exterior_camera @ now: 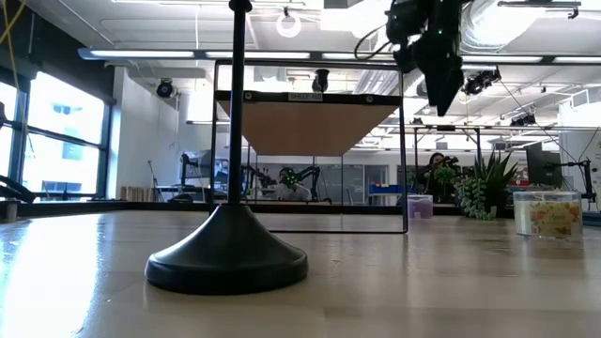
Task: Pick & Place candle stick holders
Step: Put the purple scented candle on the shelf
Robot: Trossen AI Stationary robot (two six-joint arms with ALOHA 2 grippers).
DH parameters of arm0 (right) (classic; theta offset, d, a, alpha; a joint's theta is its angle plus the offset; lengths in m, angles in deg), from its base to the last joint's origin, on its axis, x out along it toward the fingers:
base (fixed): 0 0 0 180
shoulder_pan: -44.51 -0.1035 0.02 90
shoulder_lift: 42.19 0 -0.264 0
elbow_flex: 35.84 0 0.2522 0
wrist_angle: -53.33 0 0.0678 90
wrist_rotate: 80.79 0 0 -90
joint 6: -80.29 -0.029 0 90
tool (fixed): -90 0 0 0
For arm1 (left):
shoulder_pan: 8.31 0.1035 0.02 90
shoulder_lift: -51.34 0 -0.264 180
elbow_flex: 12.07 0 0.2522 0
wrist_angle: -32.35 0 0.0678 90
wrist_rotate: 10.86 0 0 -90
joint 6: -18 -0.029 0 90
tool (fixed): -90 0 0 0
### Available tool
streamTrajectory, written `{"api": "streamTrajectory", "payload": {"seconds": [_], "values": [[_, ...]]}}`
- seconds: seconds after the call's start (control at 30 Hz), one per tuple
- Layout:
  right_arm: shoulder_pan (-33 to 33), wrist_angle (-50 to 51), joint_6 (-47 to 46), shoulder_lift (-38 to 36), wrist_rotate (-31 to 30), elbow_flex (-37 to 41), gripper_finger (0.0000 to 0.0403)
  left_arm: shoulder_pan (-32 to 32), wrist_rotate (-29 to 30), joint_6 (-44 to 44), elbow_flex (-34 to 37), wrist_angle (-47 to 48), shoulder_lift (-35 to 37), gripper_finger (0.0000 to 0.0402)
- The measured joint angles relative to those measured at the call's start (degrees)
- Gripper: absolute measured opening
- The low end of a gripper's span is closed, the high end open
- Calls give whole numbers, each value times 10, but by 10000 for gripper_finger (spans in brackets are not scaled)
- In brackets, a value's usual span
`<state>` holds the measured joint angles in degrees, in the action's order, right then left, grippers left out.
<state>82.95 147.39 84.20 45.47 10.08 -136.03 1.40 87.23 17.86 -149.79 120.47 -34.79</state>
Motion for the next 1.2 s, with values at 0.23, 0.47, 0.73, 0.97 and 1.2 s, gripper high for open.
{"api": "streamTrajectory", "payload": {"seconds": [0.23, 0.47, 0.73, 0.97, 1.2], "values": [[0, -55, 21, 0, 16, 55, 372, 0, 0, 0, 1, 23, -14, 156], [-10, -120, 82, 0, 32, 101, 372, 0, 0, 0, 0, 26, -16, 156], [-39, -151, 156, 0, 35, 150, 371, 0, 0, 0, 0, 26, -15, 156], [-56, -180, 206, 0, 34, 181, 371, 0, 0, 0, 0, 31, -15, 156], [-64, -198, 215, 0, 10, 181, 371, 0, 0, 0, 0, 35, -15, 156]]}}
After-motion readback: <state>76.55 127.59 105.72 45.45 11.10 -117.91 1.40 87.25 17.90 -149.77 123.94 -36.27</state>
